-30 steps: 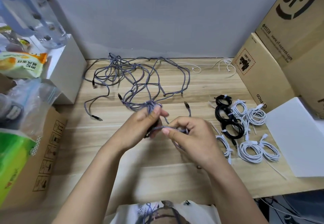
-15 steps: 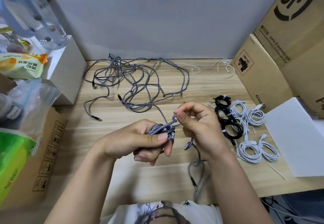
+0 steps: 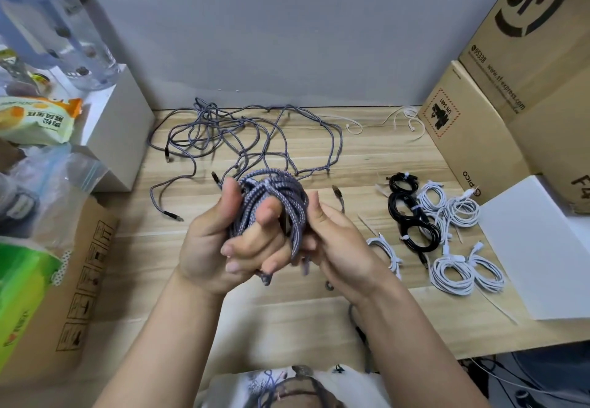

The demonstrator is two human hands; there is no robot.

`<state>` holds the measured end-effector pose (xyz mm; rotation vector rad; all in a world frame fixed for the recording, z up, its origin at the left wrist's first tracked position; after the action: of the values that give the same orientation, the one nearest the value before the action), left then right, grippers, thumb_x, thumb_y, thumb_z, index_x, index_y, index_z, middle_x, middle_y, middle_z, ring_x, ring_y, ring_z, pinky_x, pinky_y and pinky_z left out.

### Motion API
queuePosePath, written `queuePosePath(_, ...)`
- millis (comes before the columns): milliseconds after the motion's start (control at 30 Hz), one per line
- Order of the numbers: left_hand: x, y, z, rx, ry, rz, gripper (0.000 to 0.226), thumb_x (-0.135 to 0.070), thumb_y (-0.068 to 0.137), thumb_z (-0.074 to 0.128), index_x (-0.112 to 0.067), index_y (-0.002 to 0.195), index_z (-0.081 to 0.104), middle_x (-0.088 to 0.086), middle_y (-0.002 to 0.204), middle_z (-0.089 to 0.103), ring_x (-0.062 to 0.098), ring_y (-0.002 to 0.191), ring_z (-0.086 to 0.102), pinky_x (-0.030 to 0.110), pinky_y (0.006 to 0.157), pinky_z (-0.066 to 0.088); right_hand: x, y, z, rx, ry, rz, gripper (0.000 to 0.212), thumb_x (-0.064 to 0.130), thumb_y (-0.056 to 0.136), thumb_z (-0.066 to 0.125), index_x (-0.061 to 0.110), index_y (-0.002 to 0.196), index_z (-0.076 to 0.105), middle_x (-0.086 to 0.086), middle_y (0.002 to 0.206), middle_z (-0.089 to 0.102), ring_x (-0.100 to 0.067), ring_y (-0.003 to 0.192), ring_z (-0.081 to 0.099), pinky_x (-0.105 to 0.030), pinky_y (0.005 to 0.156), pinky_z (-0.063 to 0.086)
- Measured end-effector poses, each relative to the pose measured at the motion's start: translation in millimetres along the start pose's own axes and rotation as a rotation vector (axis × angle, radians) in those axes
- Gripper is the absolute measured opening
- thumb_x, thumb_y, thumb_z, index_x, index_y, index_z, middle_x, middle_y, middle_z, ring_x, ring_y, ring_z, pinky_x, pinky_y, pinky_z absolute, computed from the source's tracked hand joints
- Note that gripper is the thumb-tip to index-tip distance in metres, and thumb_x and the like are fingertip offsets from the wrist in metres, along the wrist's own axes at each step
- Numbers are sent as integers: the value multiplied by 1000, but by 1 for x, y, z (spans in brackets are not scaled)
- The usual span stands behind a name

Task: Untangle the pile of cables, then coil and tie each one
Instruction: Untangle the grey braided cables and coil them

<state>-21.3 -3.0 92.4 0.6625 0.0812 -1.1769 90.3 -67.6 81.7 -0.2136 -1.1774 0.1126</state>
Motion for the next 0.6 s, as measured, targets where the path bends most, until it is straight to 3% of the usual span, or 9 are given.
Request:
queuePosePath(100, -13, 4, -3, -155, -116, 222, 35, -24, 99, 43, 10, 101, 53, -3, 47, 23, 12, 40, 21, 33, 69, 39, -19, -3, 13, 25, -152, 67, 46, 64, 81, 37, 23, 73, 56, 6, 59, 54, -8, 47, 47, -29, 47, 26)
queuePosePath(200, -30, 5, -17, -401, -128, 405, 23, -17, 93, 55, 6, 99, 57, 8, 52, 41, 21, 44, 40, 34, 71, 48, -32, -9, 24, 95, -180, 125, 26, 38, 97, 41, 21, 79, 32, 4, 63, 34, 2, 43, 29, -15, 44, 19)
queuePosePath(267, -31, 3, -28, -639, 59, 478, 20, -19, 86, 60, -2, 96, 60, 2, 54, 46, 15, 46, 45, 29, 68, 52, -32, -10, 24, 38, -343, 62, 26, 37, 90, 54, 28, 79, 32, 13, 57, 33, 0, 48, 27, -16, 48, 25)
queuePosePath(333, -25, 1, -35, -846, 350, 461, 23, -28, 86, 48, -8, 95, 56, -7, 52, 42, 8, 44, 41, 22, 66, 50, -27, -9, 22, -19, -462, -15, 20, 41, 79, 56, 36, 77, 37, 12, 57, 34, -7, 54, 30, -26, 55, 27)
queuePosePath(400, -14, 3, -38, -937, 602, 416, 24, -27, 89, 41, -8, 97, 53, -8, 51, 43, 8, 44, 41, 20, 62, 47, -22, -10, 23, -36, -456, -52, 17, 36, 76, 58, 36, 76, 41, -1, 62, 36, -16, 58, 31, -32, 57, 28)
queuePosePath(467, -5, 3, -41, -943, 793, 316, 20, -24, 91, 44, -8, 99, 53, -7, 51, 47, 10, 46, 43, 22, 59, 42, -16, -15, 23, -24, -376, -58, 19, 25, 77, 61, 32, 75, 44, -10, 64, 33, -16, 53, 29, -25, 50, 32)
queuePosePath(600, 7, -3, -46, -923, 1091, 166, 31, -42, 81, 54, -18, 100, 58, -7, 56, 50, 13, 59, 45, 27, 62, 37, -2, -25, 19, 42, -247, -34, 26, 5, 83, 64, 22, 78, 46, -6, 54, 30, -4, 35, 31, -12, 38, 32)
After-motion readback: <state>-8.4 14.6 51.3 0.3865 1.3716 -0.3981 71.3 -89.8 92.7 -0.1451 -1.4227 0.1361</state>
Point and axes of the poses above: each hand's wrist, its own y-axis towards the middle knuckle, its own z-axis out of the palm, x = y × z, the point moved 1 cm from there along y, towards the middle knuckle
